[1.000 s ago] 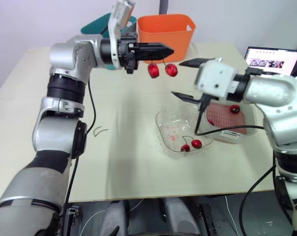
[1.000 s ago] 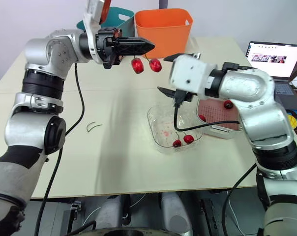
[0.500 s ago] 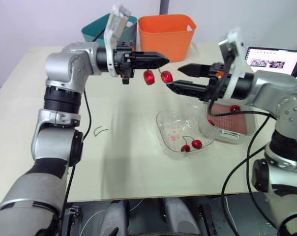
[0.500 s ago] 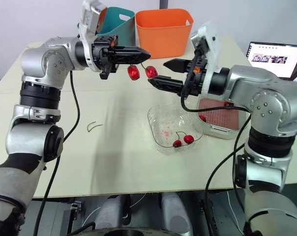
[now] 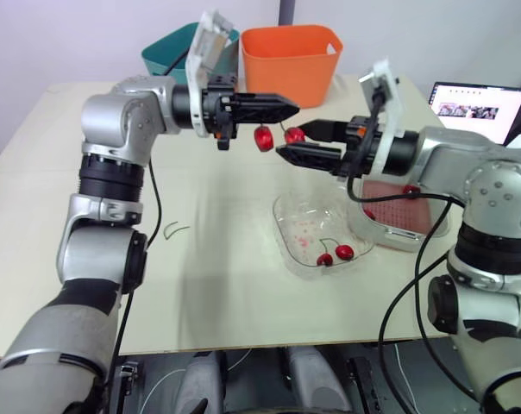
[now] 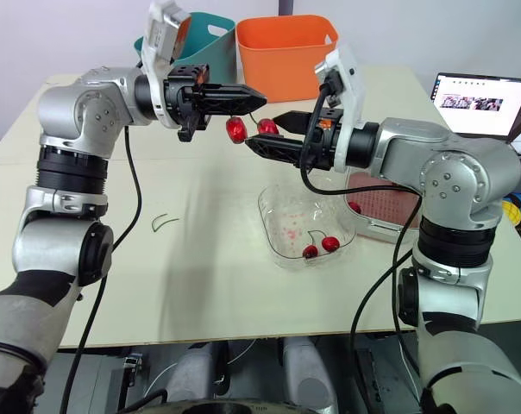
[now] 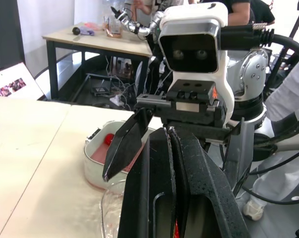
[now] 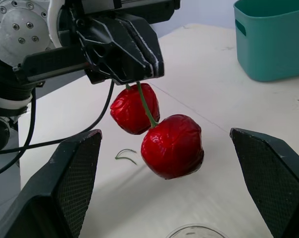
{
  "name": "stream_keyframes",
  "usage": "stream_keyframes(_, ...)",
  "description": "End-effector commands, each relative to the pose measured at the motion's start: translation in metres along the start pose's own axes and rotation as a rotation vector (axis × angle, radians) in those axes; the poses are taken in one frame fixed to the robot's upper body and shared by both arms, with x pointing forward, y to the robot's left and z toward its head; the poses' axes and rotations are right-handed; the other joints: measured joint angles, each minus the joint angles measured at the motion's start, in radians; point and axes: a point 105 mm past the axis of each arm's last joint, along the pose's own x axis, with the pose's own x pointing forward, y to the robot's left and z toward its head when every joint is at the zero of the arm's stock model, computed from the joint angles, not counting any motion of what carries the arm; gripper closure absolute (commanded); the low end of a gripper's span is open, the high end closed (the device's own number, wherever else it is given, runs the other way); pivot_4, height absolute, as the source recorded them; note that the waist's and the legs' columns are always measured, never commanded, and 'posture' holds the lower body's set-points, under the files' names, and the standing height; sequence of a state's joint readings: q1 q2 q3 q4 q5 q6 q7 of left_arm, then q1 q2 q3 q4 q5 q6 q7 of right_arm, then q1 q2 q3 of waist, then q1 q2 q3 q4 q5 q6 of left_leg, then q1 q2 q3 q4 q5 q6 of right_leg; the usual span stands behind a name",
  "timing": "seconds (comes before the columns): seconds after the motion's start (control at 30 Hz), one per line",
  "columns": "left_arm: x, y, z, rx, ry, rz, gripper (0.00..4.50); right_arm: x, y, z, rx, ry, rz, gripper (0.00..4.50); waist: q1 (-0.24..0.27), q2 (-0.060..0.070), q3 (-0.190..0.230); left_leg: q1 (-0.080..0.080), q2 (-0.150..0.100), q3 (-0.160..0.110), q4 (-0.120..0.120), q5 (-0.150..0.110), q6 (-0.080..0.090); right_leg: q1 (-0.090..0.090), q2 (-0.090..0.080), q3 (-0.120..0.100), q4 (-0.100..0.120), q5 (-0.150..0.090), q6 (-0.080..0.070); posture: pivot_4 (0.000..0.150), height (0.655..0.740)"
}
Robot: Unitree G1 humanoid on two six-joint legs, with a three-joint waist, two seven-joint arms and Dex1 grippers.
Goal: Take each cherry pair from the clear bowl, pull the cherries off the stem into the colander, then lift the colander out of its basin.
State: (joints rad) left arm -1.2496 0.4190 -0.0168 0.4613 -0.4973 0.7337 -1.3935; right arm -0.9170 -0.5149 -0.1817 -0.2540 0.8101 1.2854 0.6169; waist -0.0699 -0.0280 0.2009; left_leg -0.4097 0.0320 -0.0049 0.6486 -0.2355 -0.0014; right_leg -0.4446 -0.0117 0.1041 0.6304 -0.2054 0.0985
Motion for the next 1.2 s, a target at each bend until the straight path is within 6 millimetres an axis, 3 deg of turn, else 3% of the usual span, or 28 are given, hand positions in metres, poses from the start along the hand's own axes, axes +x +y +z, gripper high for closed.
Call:
stream_keyframes(0.03,0.002,-0.007,0.011,0.04,-0.028,-0.03,4.5,0.001,0.006,0.014,-0.044,-0.056,0.017,0.66,0.0,0.0,0.0,0.0,0.0,0.0,0.0,0.0,0.0,0.0,0.0,0.0,0.0,0.0,0.0,0.15,0.74)
stream_keyframes(0.27,0.003,-0.007,0.012,0.038,-0.033,-0.032,4.5,0.006,0.005,0.011,-0.041,-0.054,0.014,3.09,0.0,0.0,0.0,0.0,0.0,0.0,0.0,0.0,0.0,0.0,0.0,0.0,0.0,0.0,0.0,0.15,0.74)
stream_keyframes(0.33,0.003,-0.006,0.012,0.038,-0.032,-0.03,4.5,0.006,0.005,0.011,-0.043,-0.053,0.013,3.47,0.0,0.0,0.0,0.0,0.0,0.0,0.0,0.0,0.0,0.0,0.0,0.0,0.0,0.0,0.0,0.15,0.74)
stream_keyframes(0.47,0.002,-0.004,0.013,0.047,-0.035,-0.017,4.5,0.003,0.003,0.01,-0.055,-0.042,0.005,3.49,0.0,0.0,0.0,0.0,0.0,0.0,0.0,0.0,0.0,0.0,0.0,0.0,0.0,0.0,0.0,0.15,0.74)
stream_keyframes(0.73,-0.002,0.003,0.025,0.079,-0.058,0.019,4.5,-0.002,0.008,-0.013,-0.026,0.036,0.031,3.49,0.0,0.0,0.0,0.0,0.0,0.0,0.0,0.0,0.0,0.0,0.0,0.0,0.0,0.0,0.0,0.15,0.74)
stream_keyframes(1.0,-0.002,0.006,0.021,0.076,-0.053,0.029,4.5,-0.009,0.008,-0.024,0.003,0.056,0.01,3.49,0.0,0.0,0.0,0.0,0.0,0.0,0.0,0.0,0.0,0.0,0.0,0.0,0.0,0.0,0.0,0.15,0.74)
stream_keyframes(1.2,-0.002,0.009,0.009,0.091,-0.025,0.063,4.5,-0.052,-0.026,-0.018,-0.014,0.001,-0.21,3.49,0.005,0.0,0.0,0.0,0.0,0.0,0.0,0.0,0.0,0.0,0.0,0.0,-0.001,-0.001,-0.001,0.15,0.74)
